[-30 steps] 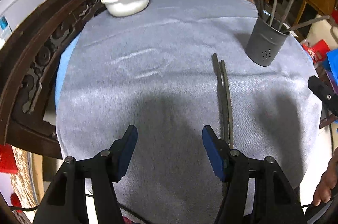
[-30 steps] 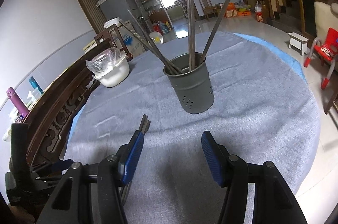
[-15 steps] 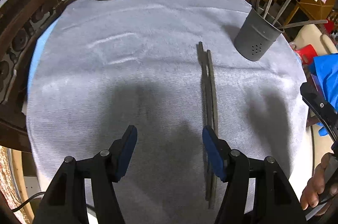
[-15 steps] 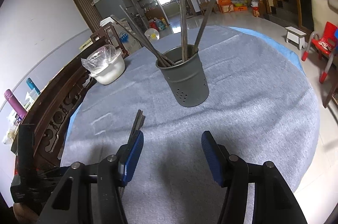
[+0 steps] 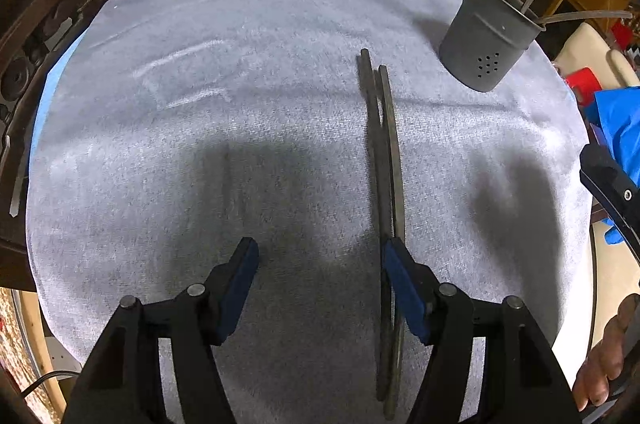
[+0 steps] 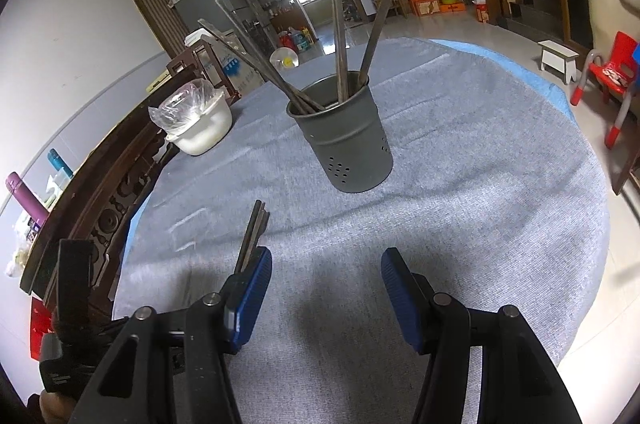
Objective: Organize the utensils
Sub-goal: 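Close the left tool on a dark rod while the right tool grasps another rod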
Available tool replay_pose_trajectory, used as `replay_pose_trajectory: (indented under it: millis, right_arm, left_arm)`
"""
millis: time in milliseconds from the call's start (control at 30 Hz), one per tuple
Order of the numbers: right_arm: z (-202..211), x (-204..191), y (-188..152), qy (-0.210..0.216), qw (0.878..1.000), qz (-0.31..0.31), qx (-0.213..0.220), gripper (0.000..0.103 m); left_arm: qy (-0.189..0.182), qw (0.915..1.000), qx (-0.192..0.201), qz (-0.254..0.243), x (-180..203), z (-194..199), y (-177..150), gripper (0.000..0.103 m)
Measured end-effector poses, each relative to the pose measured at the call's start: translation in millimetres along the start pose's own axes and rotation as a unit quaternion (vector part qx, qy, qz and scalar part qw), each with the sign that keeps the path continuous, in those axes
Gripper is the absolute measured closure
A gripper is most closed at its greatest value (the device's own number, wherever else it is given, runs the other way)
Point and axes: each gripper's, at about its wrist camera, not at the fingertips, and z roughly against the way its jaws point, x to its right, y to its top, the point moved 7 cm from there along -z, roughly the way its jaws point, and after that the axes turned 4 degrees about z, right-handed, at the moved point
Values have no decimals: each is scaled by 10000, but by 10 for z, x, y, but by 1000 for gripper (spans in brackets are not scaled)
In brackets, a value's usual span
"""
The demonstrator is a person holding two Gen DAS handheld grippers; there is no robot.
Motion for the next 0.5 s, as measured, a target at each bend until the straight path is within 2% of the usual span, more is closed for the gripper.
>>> replay_pose_trajectory:
  millis: [333,500]
  right_arm:
    - [-25,25,-7,-11,10000,-68,-36,42]
    - [-38,23,-5,-15,10000,-56,-53,42]
  left_arm:
    - [109,9999,-14,-133,85,-110,39,34]
    - [30,9999,10,-104,66,-111,41,34]
